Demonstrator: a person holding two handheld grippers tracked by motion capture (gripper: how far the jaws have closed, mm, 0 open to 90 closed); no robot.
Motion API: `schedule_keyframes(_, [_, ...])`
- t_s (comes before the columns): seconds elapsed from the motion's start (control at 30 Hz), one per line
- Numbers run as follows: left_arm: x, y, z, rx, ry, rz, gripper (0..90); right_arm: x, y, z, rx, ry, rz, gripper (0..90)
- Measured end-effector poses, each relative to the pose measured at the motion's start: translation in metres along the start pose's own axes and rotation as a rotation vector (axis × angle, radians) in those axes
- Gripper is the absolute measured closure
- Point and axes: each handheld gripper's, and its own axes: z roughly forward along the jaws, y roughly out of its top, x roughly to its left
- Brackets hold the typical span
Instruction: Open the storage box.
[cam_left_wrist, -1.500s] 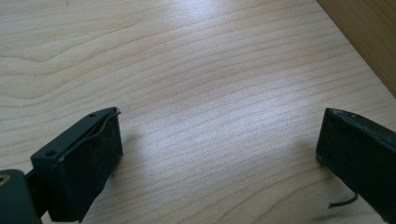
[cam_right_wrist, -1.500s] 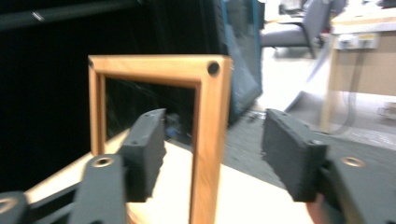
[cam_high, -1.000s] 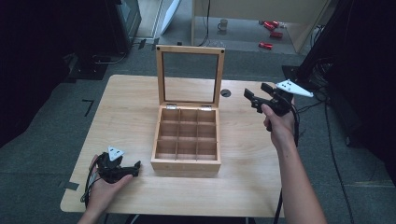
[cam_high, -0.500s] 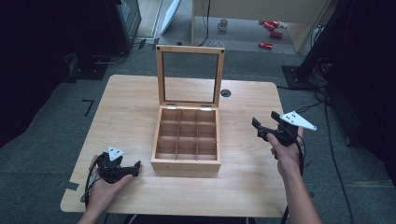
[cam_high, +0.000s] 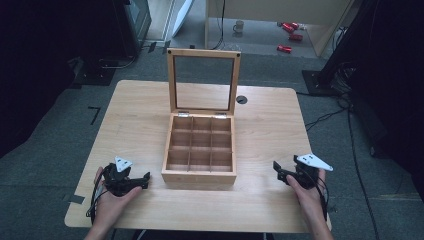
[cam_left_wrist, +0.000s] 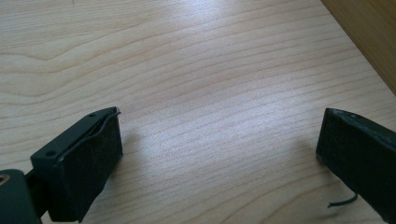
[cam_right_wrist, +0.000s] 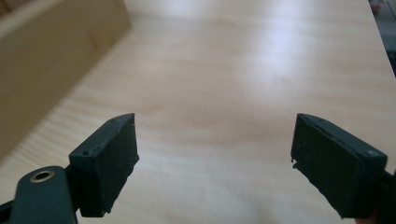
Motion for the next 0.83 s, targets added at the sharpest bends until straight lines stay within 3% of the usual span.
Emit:
schedule_keyframes(0.03, [0.000,0.000,0.000,0.000,0.000,0.000,0.4,0.000,0.000,0.000,0.000,0.000,0.000,14.6])
schedule_keyframes(0.07, [0.000,0.000,0.000,0.000,0.001,-0.002,0.4,-0.003,-0.010,-0.002,0.043,-0.037,0.008,14.5])
schedule_keyframes(0.2, [0.001,0.000,0.000,0.000,0.006,-0.004,0.4,-0.005,-0.024,-0.005,0.087,-0.114,-0.008,14.5])
schedule_keyframes(0.27, [0.002,0.000,0.000,-0.001,0.006,-0.007,0.4,-0.005,-0.027,-0.006,0.099,-0.123,-0.002,14.5])
schedule_keyframes(0.33, [0.002,0.000,0.000,-0.001,0.006,-0.006,0.4,-0.003,-0.038,-0.004,0.145,-0.172,-0.031,13.4])
schedule_keyframes(0.37, [0.002,0.000,0.000,-0.001,0.006,-0.006,0.4,-0.003,-0.038,-0.004,0.145,-0.172,-0.031,13.4])
schedule_keyframes(0.43, [0.002,0.000,0.000,-0.001,0.006,-0.006,0.4,-0.006,-0.040,-0.005,0.153,-0.139,0.019,13.2])
schedule_keyframes(0.83, [0.001,0.000,0.000,-0.001,0.012,-0.011,0.4,-0.007,-0.040,-0.005,0.154,-0.135,0.017,12.4])
